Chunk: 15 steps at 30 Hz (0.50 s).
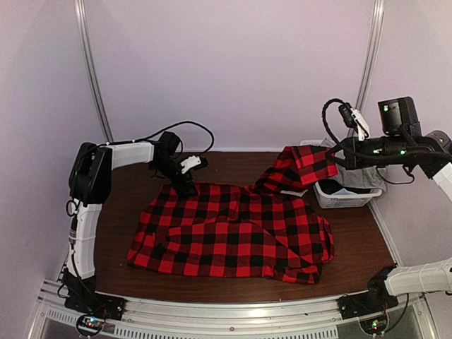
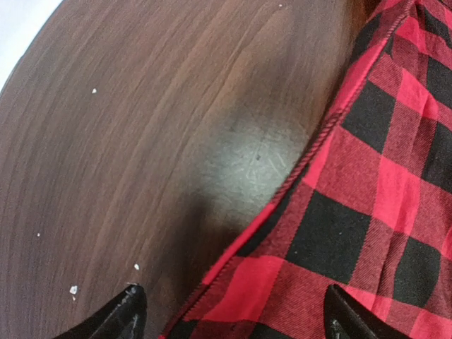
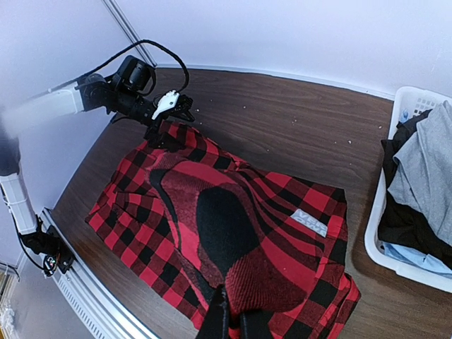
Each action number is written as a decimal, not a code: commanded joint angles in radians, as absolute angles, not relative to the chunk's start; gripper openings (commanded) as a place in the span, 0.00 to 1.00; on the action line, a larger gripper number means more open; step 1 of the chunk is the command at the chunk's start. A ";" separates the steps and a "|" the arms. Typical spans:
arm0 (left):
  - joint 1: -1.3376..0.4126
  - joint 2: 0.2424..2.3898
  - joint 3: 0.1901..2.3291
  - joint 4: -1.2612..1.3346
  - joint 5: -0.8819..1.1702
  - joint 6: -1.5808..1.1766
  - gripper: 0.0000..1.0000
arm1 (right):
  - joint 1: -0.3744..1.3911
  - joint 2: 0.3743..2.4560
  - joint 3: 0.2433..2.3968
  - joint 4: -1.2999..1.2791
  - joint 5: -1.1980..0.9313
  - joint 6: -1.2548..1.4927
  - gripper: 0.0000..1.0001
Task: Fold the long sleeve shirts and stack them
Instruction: Pick up the 1/3-folded shirt from the center of the board.
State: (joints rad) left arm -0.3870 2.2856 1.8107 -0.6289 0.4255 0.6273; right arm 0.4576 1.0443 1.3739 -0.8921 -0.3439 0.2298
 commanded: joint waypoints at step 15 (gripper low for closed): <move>-0.315 2.374 1.975 -0.820 0.555 0.655 0.18 | 0.421 1.042 1.425 -0.955 -0.307 0.189 0.00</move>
State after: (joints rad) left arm -0.3237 2.3646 1.9324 -0.7856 0.5209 0.6632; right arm 0.4294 1.0443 1.4170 -0.9596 -0.3229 0.2043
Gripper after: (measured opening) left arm 0.326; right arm 0.032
